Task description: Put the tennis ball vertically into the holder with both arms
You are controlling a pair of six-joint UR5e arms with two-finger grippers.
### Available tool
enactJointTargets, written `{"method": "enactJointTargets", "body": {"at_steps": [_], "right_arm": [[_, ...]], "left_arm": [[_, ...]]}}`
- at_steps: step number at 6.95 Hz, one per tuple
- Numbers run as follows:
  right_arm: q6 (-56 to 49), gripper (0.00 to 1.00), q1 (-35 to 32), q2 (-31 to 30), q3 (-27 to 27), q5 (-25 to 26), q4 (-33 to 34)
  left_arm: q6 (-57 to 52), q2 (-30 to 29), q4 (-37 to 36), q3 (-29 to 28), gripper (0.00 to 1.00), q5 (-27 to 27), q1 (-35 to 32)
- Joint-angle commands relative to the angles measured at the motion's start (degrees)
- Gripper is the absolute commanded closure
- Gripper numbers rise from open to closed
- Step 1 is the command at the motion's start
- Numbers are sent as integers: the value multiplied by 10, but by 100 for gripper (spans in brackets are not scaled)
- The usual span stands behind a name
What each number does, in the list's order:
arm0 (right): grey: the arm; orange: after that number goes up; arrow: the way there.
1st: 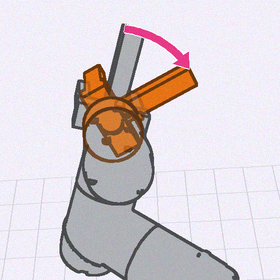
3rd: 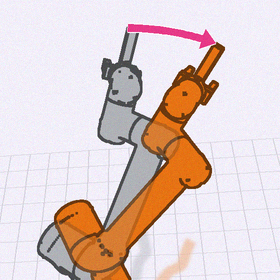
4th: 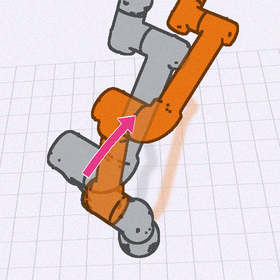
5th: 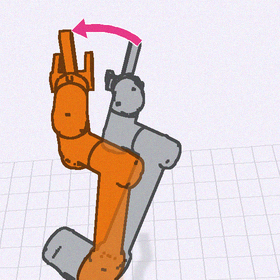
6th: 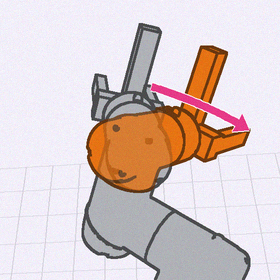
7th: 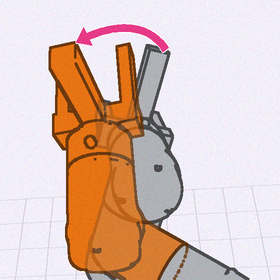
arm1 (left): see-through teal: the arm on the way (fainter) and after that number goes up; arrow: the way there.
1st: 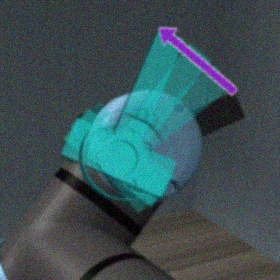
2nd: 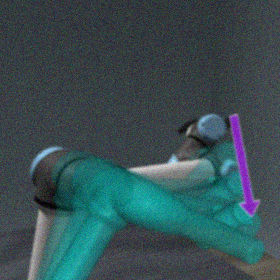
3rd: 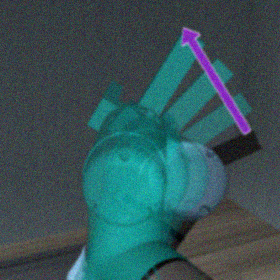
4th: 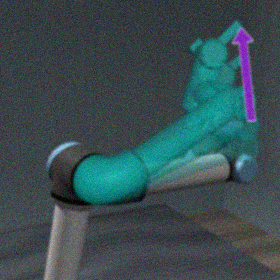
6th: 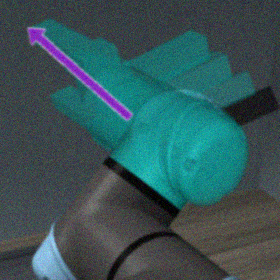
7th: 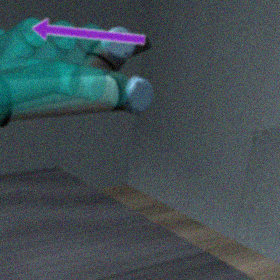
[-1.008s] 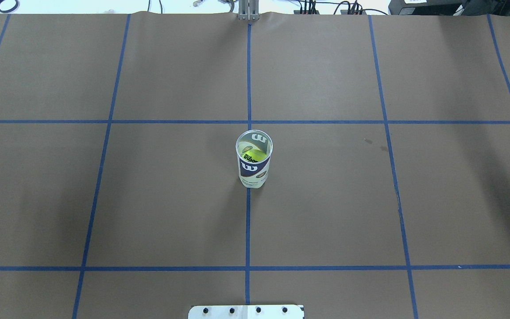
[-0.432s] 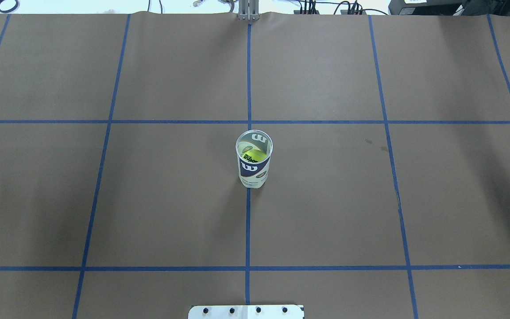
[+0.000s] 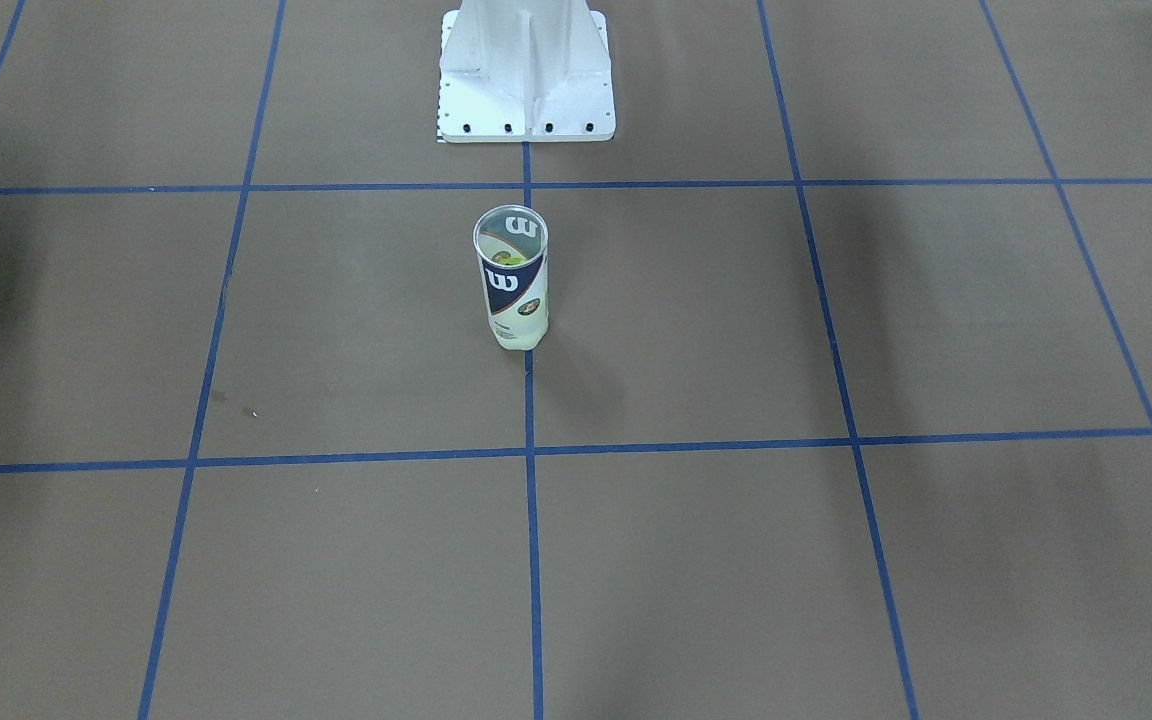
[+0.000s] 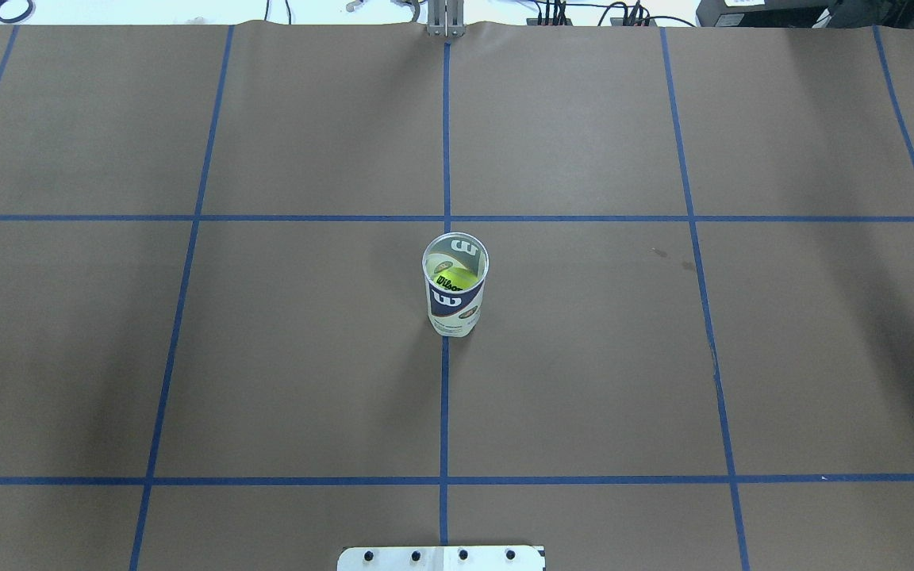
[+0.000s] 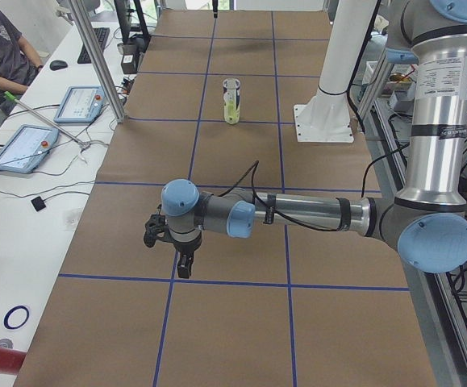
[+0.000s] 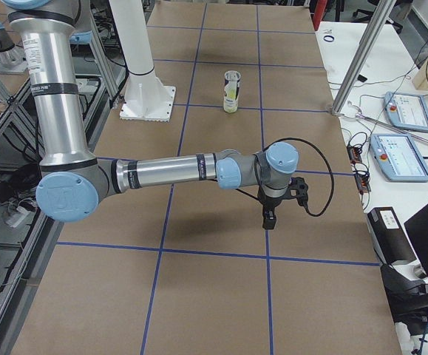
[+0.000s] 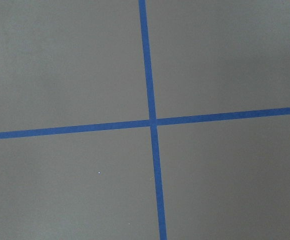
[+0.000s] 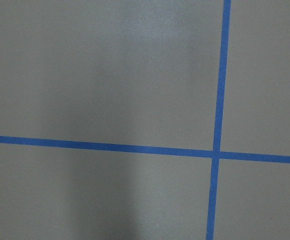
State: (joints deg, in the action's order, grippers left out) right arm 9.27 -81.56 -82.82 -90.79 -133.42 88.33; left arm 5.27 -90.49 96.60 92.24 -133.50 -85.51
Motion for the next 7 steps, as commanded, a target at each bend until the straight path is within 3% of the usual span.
{"method": "enactJointTargets", "body": {"at_steps": [1,4,7], "right_arm": [[0,1,0,-1,-3,0,1],[0,1,0,-1,-8,-6,1],[0,1,-4,-10,-14,-26,0]], "left_arm": [[-1,1,3,4,1,-7,0],[0,8,3,33,1,-9,-2],[1,26,2,46,1,-48,-2]]}}
